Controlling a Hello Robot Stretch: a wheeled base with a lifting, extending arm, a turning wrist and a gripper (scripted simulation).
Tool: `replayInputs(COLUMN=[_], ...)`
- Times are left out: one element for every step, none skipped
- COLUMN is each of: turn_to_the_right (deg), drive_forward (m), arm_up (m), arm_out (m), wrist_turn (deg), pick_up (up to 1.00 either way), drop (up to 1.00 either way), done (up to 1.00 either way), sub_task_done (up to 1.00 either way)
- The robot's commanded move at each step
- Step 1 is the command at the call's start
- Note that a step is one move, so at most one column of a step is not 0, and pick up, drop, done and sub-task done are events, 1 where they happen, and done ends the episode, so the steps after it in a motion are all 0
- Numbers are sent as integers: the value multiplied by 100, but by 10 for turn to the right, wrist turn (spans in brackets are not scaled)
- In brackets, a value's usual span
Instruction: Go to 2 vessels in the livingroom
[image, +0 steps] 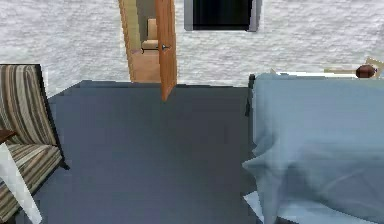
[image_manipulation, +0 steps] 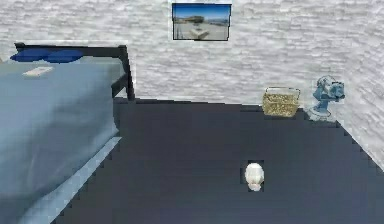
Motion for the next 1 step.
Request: replayInputs(turn_to_the_right=[30], drive_forward=[0], arm_up=[0], arm_out=[0], wrist_turn=[0], pick_up=[0], drop=[0], done=[0], sub_task_done=[0])
